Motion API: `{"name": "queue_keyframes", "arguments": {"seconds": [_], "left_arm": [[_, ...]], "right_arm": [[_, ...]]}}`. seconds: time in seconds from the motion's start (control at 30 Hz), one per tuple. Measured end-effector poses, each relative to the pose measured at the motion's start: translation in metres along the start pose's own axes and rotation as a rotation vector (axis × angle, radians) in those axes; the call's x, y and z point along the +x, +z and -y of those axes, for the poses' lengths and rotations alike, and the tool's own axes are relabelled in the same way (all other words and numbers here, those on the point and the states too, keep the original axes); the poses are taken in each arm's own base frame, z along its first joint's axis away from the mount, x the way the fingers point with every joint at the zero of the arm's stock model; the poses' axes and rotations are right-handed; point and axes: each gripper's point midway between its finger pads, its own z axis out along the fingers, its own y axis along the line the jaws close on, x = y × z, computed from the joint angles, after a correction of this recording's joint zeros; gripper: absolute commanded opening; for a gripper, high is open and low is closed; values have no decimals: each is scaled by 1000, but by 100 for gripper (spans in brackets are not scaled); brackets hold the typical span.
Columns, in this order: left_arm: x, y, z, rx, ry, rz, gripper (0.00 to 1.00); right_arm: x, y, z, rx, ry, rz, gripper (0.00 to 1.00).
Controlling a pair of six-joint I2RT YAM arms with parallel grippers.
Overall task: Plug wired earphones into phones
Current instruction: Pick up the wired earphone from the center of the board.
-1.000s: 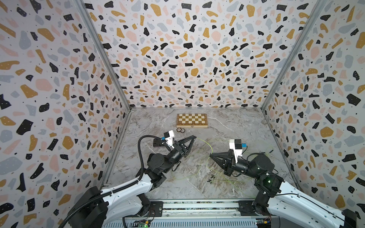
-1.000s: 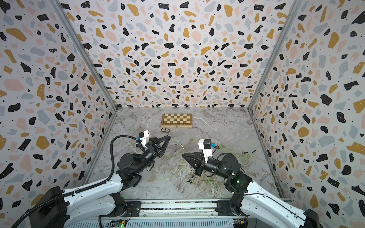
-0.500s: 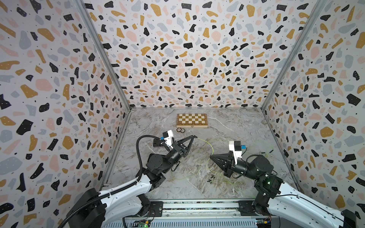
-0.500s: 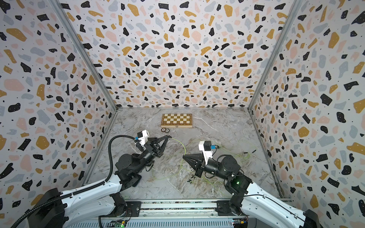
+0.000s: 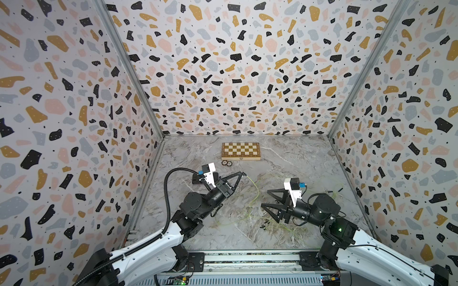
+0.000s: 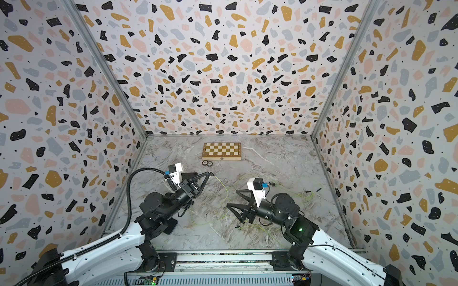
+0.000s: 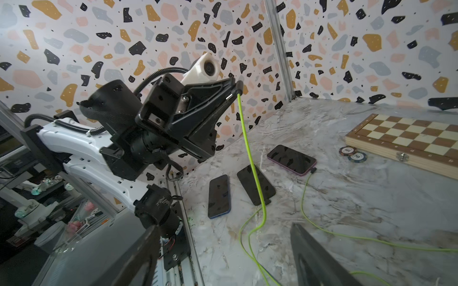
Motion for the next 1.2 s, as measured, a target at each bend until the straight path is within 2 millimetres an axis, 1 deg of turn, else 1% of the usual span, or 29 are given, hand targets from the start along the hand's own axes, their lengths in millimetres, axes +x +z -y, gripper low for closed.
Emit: {"name": "queue_keyframes", "arguments": {"seconds": [0.07,0.1,0.2,0.3,0.37,0.47,0.63,0.77,0.97,1.1,1.2], "left_arm": [[1,0,13,-1,95,-41,0],[1,0,22,5,150,-65,0],[6,0,45,42,304,-142,0],[17,-2,57,73,428,-240,0],[27,-4,57,84,490,-306,0],[39,-8,52,90,550,-382,0],[49,-13,46,100,589,-439,0],[52,-15,50,125,598,-453,0],[54,-20,57,161,601,-459,0],[56,-21,60,177,600,-468,0],[56,-22,61,184,600,-468,0]], "right_arm": [[-5,0,1,10,-5,-20,100],[-9,0,1,6,-4,-27,98],[-24,3,-6,-41,2,-43,90],[-32,11,-17,-127,16,-72,81],[-34,17,-29,-200,29,-100,76],[-40,21,-43,-285,37,-124,70],[-46,18,-60,-362,32,-129,61],[-47,18,-63,-381,38,-137,55],[-42,24,-60,-377,59,-158,41],[-41,29,-61,-381,68,-169,37],[-44,30,-66,-392,64,-166,32]]}}
